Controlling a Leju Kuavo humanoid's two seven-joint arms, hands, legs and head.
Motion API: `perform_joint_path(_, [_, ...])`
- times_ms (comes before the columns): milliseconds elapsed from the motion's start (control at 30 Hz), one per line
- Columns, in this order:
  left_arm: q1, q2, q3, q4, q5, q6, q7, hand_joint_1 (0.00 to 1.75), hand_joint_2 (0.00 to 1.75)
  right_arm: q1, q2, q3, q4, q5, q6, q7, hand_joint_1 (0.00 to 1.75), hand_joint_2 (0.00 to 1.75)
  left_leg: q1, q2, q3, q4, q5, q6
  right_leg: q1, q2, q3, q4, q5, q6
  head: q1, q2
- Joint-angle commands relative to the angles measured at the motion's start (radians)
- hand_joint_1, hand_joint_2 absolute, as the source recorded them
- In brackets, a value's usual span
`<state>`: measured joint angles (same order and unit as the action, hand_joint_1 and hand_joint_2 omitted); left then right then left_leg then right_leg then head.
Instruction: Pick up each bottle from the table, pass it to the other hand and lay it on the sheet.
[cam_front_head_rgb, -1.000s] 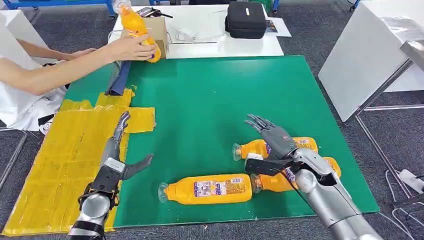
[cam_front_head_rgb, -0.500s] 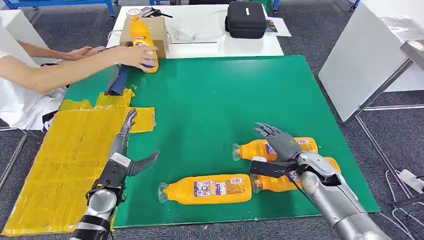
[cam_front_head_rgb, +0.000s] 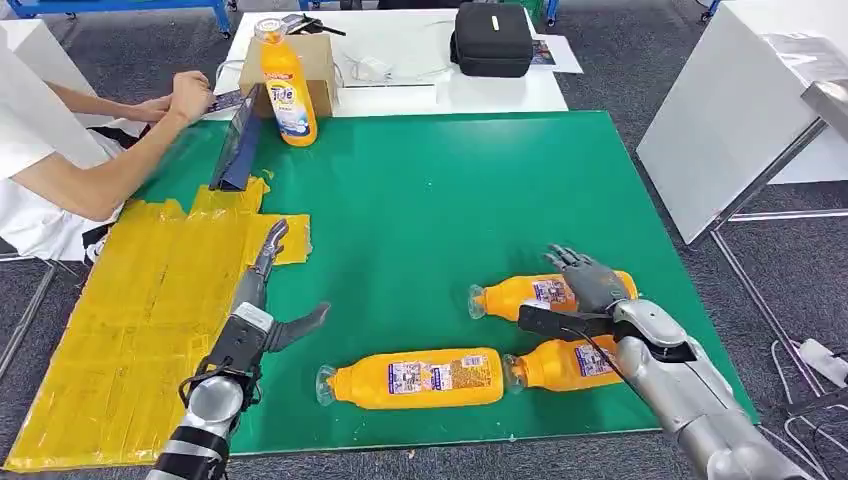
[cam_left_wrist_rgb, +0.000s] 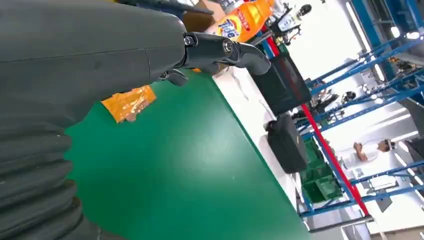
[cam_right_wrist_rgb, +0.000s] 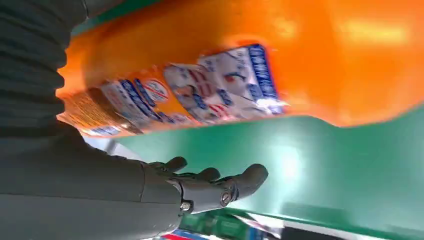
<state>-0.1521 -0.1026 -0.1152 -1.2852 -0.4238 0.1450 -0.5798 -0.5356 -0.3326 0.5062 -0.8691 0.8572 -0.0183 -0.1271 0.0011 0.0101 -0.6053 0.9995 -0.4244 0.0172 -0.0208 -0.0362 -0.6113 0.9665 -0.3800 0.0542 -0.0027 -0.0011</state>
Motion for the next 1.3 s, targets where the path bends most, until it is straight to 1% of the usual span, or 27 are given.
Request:
perform_joint_path(33, [-0.042,-0.001,-0.019,0.078,0.005,-0.003,0.004,0.00,1.75,-0.066,0.029,-0.007,0.150,0.006,-0.008,0.011,0.00,1.75,0.001,0.001,0.004,0.000,-0.001,-0.001,0.000,0.004,0.003,0.000,-0.001,-0.003,0.000,0.000])
perform_joint_path(200, [-0.051,-0.006,-0.018,0.101,0.018,-0.007,0.002,0.00,1.75,-0.087,0.018,-0.045,0.226,0.002,0.008,0.008,0.00,1.75,0.001,-0.001,0.004,0.001,-0.002,-0.002,0.001,0.004,0.005,0.001,-0.002,-0.004,0.000,0.000])
perform_joint_path(300, [-0.059,-0.007,-0.022,0.115,0.025,-0.010,-0.003,0.00,1.75,-0.103,0.017,-0.053,0.274,0.004,0.017,0.002,0.00,1.75,0.000,-0.001,0.002,0.000,0.000,-0.001,0.000,0.001,0.002,0.000,-0.001,-0.002,0.000,0.000])
perform_joint_path(367, [-0.061,-0.007,-0.026,0.120,0.028,-0.013,-0.005,0.00,1.75,-0.111,0.017,-0.052,0.303,0.008,0.026,0.001,0.00,1.75,0.001,-0.001,0.004,0.000,-0.001,-0.001,0.001,0.003,0.005,0.000,-0.001,-0.003,0.000,0.000])
perform_joint_path(400, [-0.063,-0.008,-0.030,0.122,0.030,-0.015,-0.006,0.00,1.75,-0.119,0.018,-0.045,0.329,0.025,0.027,0.006,0.00,1.75,0.000,-0.001,0.002,0.000,0.000,-0.001,0.000,0.001,0.002,0.000,-0.001,-0.002,0.000,0.000])
perform_joint_path(433, [-0.064,-0.008,-0.031,0.122,0.032,-0.016,-0.006,0.00,1.75,-0.120,0.020,-0.042,0.338,0.030,0.029,0.007,0.16,1.75,0.001,-0.001,0.003,0.000,-0.001,-0.001,0.000,0.002,0.003,0.000,-0.001,-0.002,0.000,0.000])
perform_joint_path(467, [-0.067,-0.010,-0.035,0.125,0.034,-0.018,-0.007,0.00,1.75,-0.121,0.023,-0.036,0.357,0.039,0.035,0.005,0.91,1.75,0.001,-0.001,0.005,0.000,-0.001,-0.001,0.001,0.003,0.005,0.000,-0.001,-0.003,0.000,0.000])
perform_joint_path(500, [-0.069,-0.011,-0.040,0.128,0.036,-0.021,-0.009,0.00,1.75,-0.121,0.025,-0.034,0.373,0.042,0.039,-0.001,1.45,1.75,0.001,-0.001,0.005,0.001,-0.002,-0.001,0.000,0.003,0.005,0.000,-0.002,-0.003,0.000,0.000])
perform_joint_path(533, [-0.069,-0.012,-0.042,0.129,0.038,-0.023,-0.009,0.00,1.75,-0.119,0.026,-0.033,0.377,0.043,0.039,-0.003,1.69,1.75,0.001,-0.001,0.003,0.000,-0.001,-0.001,0.001,0.001,0.003,-0.001,-0.001,-0.002,0.000,0.000])
perform_joint_path(600, [-0.071,-0.014,-0.050,0.130,0.040,-0.026,-0.010,0.00,1.75,-0.116,0.029,-0.029,0.396,0.048,0.043,-0.007,1.75,1.75,0.001,-0.002,0.005,0.000,-0.001,-0.002,0.001,0.002,0.006,-0.001,-0.002,-0.003,0.000,0.000])
perform_joint_path(667, [-0.073,-0.015,-0.051,0.133,0.048,-0.029,-0.011,0.00,1.75,-0.120,0.034,-0.027,0.406,0.054,0.041,-0.005,1.75,1.75,0.001,-0.002,0.004,-0.001,-0.001,-0.001,0.001,0.001,0.005,-0.001,-0.001,-0.002,0.000,0.000])
perform_joint_path(767, [-0.064,-0.014,-0.054,0.119,0.062,-0.034,-0.011,0.00,1.75,-0.125,0.059,-0.032,0.424,0.074,-0.003,0.014,1.75,1.75,0.001,-0.001,0.005,0.000,-0.001,-0.001,0.001,0.002,0.005,-0.001,-0.001,-0.002,0.000,0.000])
perform_joint_path(833, [-0.053,-0.014,-0.054,0.103,0.065,-0.035,-0.010,0.00,1.75,-0.113,0.075,-0.051,0.411,0.072,-0.047,0.010,1.75,1.75,0.002,-0.001,0.007,0.000,-0.001,-0.002,0.001,0.003,0.007,-0.001,-0.001,-0.004,0.000,0.000])
perform_joint_path(867, [-0.042,-0.015,-0.051,0.086,0.067,-0.033,-0.007,0.00,1.75,-0.098,0.089,-0.064,0.385,0.082,-0.108,0.012,1.75,1.75,0.001,-0.001,0.005,-0.001,0.000,-0.001,0.001,0.001,0.006,-0.002,0.000,-0.002,0.000,0.000])
perform_joint_path(900, [-0.028,-0.017,-0.049,0.066,0.068,-0.034,-0.006,0.00,1.75,-0.083,0.101,-0.081,0.360,0.091,-0.152,0.023,1.75,1.75,0.001,-0.001,0.005,-0.001,-0.001,-0.001,0.001,0.002,0.006,-0.002,-0.001,-0.003,0.000,0.000])
perform_joint_path(933, [-0.024,-0.018,-0.049,0.061,0.068,-0.034,-0.006,0.00,1.75,-0.080,0.107,-0.081,0.356,0.093,-0.154,0.026,1.75,1.75,0.002,0.000,0.007,-0.001,-0.002,-0.002,0.002,0.004,0.007,-0.001,-0.001,-0.003,0.000,0.000])
perform_joint_path(967, [-0.011,-0.019,-0.048,0.039,0.073,-0.042,0.004,0.00,1.75,-0.057,0.117,-0.108,0.308,0.101,-0.223,0.038,1.75,1.75,0.001,0.001,0.005,-0.001,-0.001,-0.001,0.001,0.003,0.005,-0.001,0.000,-0.002,0.000,0.000])
perform_joint_path(1000, [0.002,-0.021,-0.049,0.016,0.072,-0.045,0.008,0.00,1.75,-0.038,0.135,-0.139,0.271,0.106,-0.255,0.045,1.75,1.75,0.002,0.002,0.006,-0.001,-0.002,-0.002,0.002,0.005,0.006,-0.001,-0.001,-0.003,0.000,0.000])
perform_joint_path(1100, [0.006,-0.021,-0.051,0.008,0.071,-0.047,0.012,0.00,1.75,-0.033,0.141,-0.141,0.258,0.114,-0.253,0.053,1.75,1.75,0.001,0.002,0.006,0.000,-0.002,-0.002,0.001,0.006,0.005,0.000,-0.001,-0.003,0.000,0.000])
perform_joint_path(1267, [0.004,-0.020,-0.051,0.008,0.071,-0.047,0.013,0.00,1.75,-0.032,0.136,-0.145,0.257,0.112,-0.252,0.051,1.75,1.75,0.001,0.000,0.003,0.000,-0.001,-0.001,0.001,0.002,0.003,0.000,0.000,-0.002,0.000,0.000])
perform_joint_path(1300, [0.004,-0.020,-0.051,0.008,0.071,-0.047,0.013,0.00,1.75,-0.032,0.134,-0.146,0.257,0.112,-0.251,0.051,1.75,1.75,0.001,0.000,0.005,0.001,-0.002,-0.001,0.001,0.004,0.005,0.000,-0.001,-0.003,0.000,0.000])
